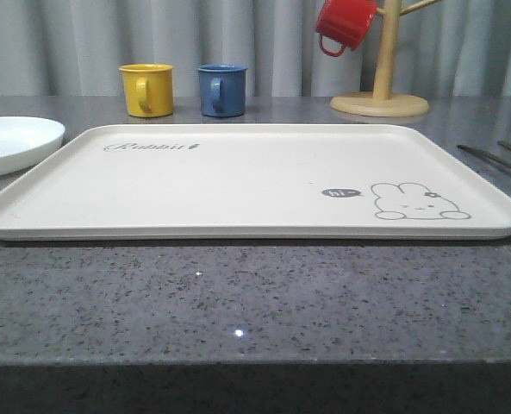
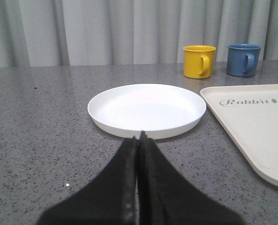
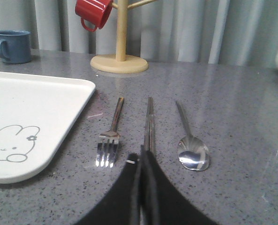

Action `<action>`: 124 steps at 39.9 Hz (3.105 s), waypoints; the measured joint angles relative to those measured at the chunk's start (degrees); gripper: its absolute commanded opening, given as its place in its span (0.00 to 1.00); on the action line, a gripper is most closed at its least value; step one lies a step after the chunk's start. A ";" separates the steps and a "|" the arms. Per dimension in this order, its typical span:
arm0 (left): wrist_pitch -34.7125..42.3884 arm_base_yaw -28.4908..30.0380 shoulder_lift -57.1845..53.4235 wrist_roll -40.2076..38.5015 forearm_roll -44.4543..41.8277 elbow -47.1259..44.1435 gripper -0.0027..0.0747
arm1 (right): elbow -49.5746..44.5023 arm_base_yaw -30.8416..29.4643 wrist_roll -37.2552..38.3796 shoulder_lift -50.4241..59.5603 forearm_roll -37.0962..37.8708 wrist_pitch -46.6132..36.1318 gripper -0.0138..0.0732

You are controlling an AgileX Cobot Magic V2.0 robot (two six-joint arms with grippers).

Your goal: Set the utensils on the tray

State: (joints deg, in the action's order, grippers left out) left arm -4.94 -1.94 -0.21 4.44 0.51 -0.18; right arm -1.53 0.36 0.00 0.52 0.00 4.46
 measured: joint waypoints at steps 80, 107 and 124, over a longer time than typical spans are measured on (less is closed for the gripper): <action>-42.94 0.00 48.01 0.21 -2.55 46.79 0.67 | 39.46 0.00 0.00 -38.09 0.00 33.02 0.73; -42.82 19.46 98.04 17.92 21.96 74.61 0.67 | 39.46 0.00 0.00 -38.09 0.00 33.41 0.73; -41.05 19.46 100.27 18.06 21.72 75.05 0.01 | 39.46 0.00 0.00 -38.09 0.00 33.41 0.73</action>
State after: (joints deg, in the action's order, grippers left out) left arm -45.99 17.52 100.05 22.50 22.23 74.87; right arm 37.93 0.36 0.00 -37.57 0.00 37.87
